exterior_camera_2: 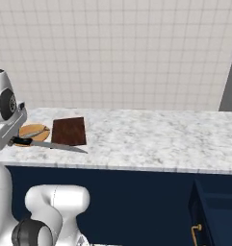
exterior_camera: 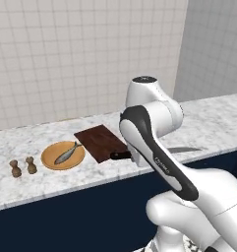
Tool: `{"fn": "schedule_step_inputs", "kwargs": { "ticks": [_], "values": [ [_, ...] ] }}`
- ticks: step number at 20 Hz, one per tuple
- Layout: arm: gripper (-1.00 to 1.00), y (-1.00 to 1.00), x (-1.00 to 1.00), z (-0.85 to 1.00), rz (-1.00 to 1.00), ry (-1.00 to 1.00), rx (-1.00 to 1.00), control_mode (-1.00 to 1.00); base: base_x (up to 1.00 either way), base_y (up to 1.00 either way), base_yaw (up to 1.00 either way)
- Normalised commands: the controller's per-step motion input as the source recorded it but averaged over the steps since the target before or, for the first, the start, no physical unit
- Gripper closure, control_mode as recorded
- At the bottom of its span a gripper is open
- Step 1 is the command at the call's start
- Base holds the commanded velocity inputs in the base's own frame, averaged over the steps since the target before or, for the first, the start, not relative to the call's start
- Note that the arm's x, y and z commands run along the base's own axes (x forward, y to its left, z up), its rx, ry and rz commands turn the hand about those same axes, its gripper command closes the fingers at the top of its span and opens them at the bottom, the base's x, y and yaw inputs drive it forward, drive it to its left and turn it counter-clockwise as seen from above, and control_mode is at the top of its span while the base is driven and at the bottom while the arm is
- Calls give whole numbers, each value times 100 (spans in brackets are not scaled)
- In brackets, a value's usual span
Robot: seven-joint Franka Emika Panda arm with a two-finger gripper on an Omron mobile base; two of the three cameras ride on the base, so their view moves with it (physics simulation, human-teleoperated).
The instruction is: Pick up the knife from the drawer and place it on the cutting board. Then place the meat from the plate to the cutting board.
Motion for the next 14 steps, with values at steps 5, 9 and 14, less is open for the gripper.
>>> {"fn": "schedule_step_inputs", "kwargs": {
  "ticks": [5, 9, 14],
  "values": [
    [100, 0, 0, 0, 0, 0, 0, 100, 46, 31, 0],
    [100, 0, 0, 0, 0, 0, 0, 100, 32, 29, 0],
    [100, 0, 0, 0, 0, 0, 0, 100, 37, 25, 2]
  ]
}}
